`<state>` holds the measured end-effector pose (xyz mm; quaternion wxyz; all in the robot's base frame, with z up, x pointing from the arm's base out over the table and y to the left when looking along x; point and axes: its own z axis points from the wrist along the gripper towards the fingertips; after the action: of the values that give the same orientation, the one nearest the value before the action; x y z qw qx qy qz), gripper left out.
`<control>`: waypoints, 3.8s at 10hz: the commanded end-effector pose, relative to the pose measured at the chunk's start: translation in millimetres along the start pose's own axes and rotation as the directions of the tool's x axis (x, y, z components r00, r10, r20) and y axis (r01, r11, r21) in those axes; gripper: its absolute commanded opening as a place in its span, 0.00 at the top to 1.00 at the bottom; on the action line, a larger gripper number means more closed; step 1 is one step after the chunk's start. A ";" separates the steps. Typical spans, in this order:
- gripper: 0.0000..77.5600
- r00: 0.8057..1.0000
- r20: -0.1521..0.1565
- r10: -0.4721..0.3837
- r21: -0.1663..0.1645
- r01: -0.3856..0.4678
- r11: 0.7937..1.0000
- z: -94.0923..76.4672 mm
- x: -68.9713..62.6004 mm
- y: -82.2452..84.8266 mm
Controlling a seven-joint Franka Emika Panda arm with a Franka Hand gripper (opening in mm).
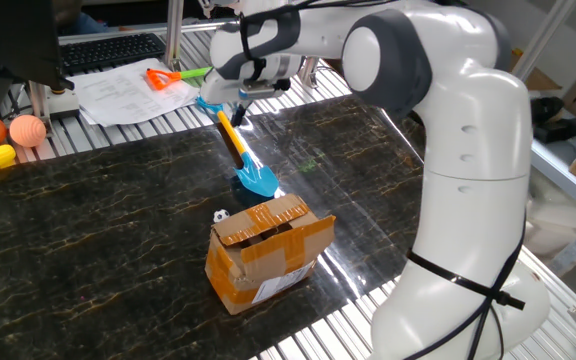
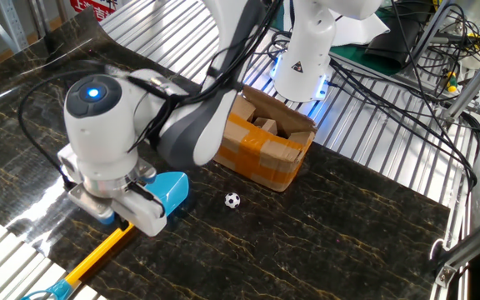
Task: Use a shovel to scoop up an object
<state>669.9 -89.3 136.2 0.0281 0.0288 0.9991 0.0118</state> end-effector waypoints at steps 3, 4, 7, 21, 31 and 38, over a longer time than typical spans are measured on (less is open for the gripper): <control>1.00 1.000 0.013 0.008 -0.003 -0.008 1.000 29.9 -5.2 -19.5; 1.00 1.000 0.012 0.022 -0.005 -0.021 1.000 31.1 -5.2 -20.1; 1.00 0.999 0.017 0.030 -0.007 -0.030 1.000 38.4 -5.5 -20.4; 0.00 0.997 0.010 0.079 -0.012 -0.078 0.997 41.2 -30.3 -25.1; 0.00 0.997 0.010 0.079 -0.012 -0.078 0.997 41.2 -30.3 -25.1; 0.00 0.997 0.008 0.079 -0.014 -0.079 0.997 51.3 -31.5 -25.5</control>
<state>701.0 -114.8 86.1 0.0301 0.0678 0.9971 0.0192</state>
